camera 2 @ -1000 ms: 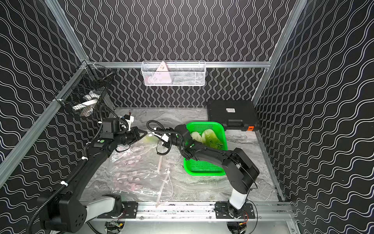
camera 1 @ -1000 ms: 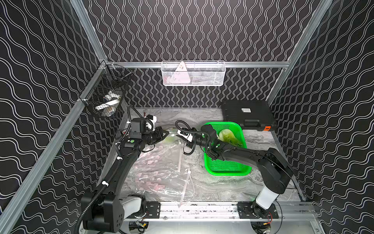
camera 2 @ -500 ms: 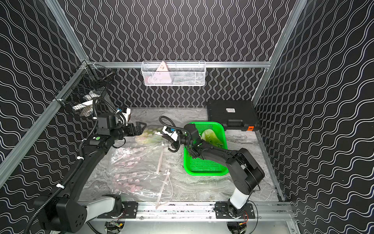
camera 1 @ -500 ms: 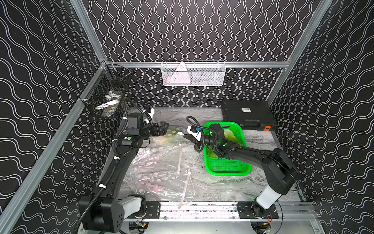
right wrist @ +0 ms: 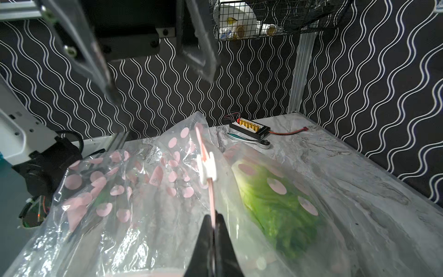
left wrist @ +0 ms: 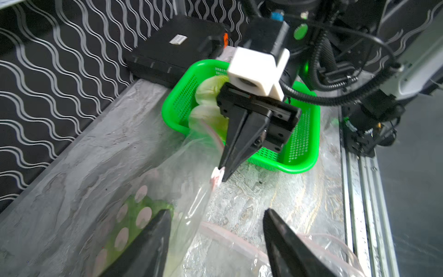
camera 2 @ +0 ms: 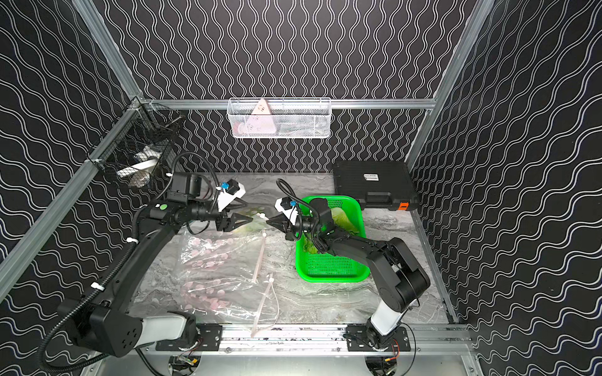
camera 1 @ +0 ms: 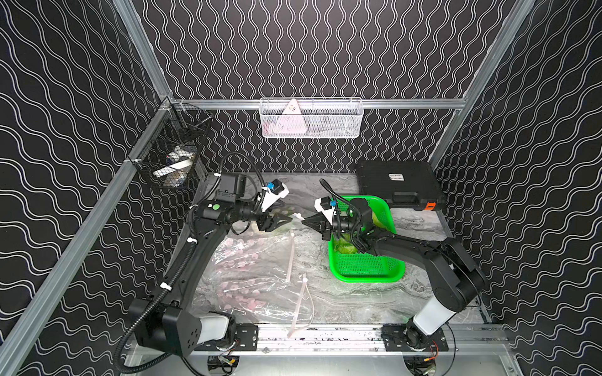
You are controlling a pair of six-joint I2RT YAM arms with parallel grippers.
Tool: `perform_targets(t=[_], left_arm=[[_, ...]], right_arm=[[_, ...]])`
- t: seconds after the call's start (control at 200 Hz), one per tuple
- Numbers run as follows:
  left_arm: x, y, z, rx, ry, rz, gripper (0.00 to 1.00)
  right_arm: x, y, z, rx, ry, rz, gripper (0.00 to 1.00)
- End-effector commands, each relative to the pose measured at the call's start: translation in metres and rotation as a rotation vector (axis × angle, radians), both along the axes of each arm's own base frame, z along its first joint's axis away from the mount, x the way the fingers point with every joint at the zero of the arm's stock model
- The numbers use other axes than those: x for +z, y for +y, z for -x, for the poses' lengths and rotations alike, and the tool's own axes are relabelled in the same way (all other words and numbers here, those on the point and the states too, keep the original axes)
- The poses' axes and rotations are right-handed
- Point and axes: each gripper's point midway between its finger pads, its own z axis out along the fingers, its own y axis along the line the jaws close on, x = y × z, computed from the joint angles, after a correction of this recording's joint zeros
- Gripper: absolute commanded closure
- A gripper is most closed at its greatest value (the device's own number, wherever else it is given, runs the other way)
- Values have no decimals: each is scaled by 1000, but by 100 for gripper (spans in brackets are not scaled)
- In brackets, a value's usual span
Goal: Open the zip-top bag and take out the chinese cabbages
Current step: Unzip the zipper on the zipper food storage bag.
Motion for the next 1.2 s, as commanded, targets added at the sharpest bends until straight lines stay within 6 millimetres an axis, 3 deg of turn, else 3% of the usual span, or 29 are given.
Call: perform_targets(t=[0.0, 0.085, 0.165, 0.37, 0.5, 0.6, 0.781, 0.861, 1.096, 1.191], left_arm=[[-11, -6, 15, -86, 14, -40, 41], [-14, -8, 11, -76, 10, -41, 48], [-13, -9, 6, -56, -5, -25, 61], [-12, -9, -2, -20, -37, -4, 68], [-12, -8, -8, 17, -55, 0, 62], [-7, -4, -11, 40, -104, -10, 47], [3, 0, -18, 78, -176, -18, 37], [3, -4, -16, 43, -156, -13, 39], [-4, -13, -11, -30, -79, 8, 57], [-6, -14, -7, -43, -62, 16, 59]], right_arm=[[17, 2, 6, 47, -35, -58, 100], [17, 2, 8, 48, -36, -60, 100], [17, 1, 9, 53, -38, -50, 100], [19, 0, 11, 51, -43, -42, 100], [21, 0, 12, 58, -46, -37, 100], [19, 0, 13, 64, -42, -28, 100], [19, -1, 15, 68, -49, -21, 100], [20, -1, 15, 70, -49, -19, 100], [20, -2, 15, 66, -55, -15, 100], [19, -1, 14, 64, -53, -15, 100]])
